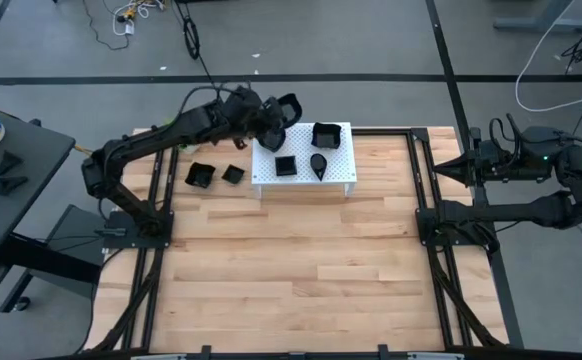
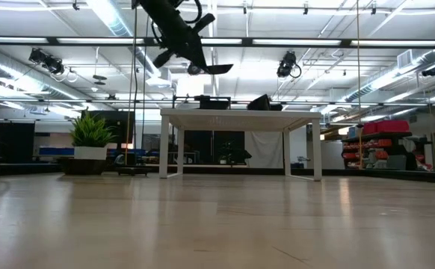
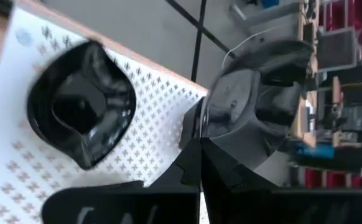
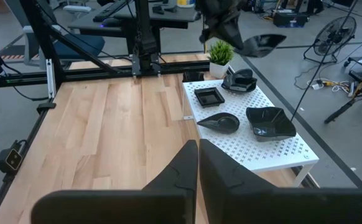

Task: Pick & Place Mini shaped plates
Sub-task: Stack the leaf-shaped plate on top of the leaf-shaped plate on the shelf, then stack the square plate on top of the square plate on the shelf

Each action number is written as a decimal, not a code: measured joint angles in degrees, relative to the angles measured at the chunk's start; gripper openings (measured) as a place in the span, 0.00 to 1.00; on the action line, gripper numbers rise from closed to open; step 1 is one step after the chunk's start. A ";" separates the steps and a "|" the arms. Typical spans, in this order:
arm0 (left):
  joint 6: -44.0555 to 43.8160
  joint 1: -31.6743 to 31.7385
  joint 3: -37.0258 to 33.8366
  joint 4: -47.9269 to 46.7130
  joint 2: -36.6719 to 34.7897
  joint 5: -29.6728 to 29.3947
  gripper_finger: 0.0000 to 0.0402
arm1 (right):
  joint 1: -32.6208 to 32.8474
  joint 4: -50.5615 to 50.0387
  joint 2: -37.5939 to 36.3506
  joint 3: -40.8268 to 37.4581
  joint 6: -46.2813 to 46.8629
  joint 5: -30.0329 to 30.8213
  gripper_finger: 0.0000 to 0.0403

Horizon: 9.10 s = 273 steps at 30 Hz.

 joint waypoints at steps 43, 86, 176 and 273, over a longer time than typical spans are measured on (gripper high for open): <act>-30.85 -3.93 -17.66 7.51 -1.73 -8.16 0.01 | 0.00 0.01 0.00 0.01 -0.01 0.02 0.05; -24.92 -1.40 -17.80 7.34 -1.60 -3.77 0.14 | 0.00 0.02 0.01 0.01 0.00 0.00 0.05; 39.37 -3.95 -30.80 -24.33 -17.23 3.41 0.25 | 0.00 0.02 0.02 0.00 0.00 0.00 0.05; 78.68 -0.81 -30.72 -13.70 -17.21 -4.47 0.25 | 0.01 0.02 0.02 0.01 0.00 0.00 0.05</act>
